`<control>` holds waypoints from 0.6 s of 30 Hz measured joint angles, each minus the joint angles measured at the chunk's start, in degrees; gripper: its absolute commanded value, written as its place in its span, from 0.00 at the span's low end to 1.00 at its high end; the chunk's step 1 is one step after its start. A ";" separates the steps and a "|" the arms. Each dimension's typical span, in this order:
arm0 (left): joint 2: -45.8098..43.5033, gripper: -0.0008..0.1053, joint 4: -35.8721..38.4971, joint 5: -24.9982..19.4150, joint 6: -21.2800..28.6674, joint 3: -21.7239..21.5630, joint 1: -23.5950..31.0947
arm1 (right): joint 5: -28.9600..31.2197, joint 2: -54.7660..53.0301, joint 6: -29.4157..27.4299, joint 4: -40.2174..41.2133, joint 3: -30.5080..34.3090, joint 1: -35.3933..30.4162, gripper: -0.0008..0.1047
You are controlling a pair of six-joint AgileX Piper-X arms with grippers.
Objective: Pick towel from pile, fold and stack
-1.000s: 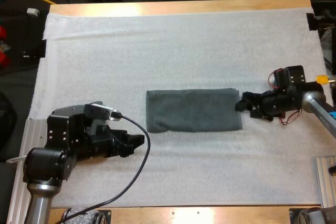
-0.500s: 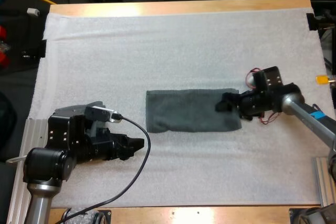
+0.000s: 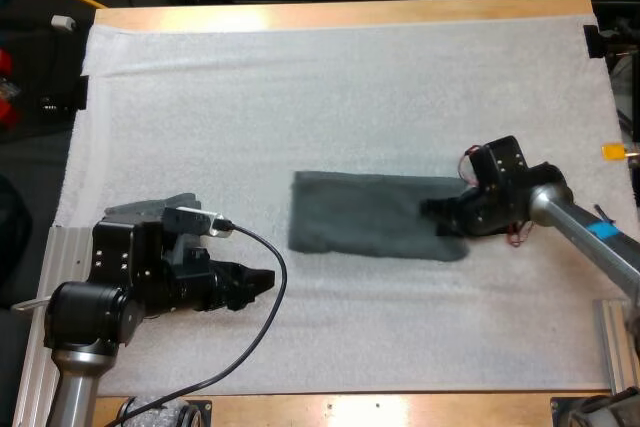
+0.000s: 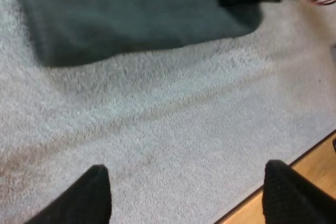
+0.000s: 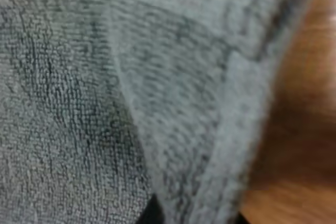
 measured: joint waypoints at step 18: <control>0.00 0.58 0.10 0.07 0.88 4.54 0.00 | 26.53 -11.56 -16.22 18.65 -3.71 1.02 0.01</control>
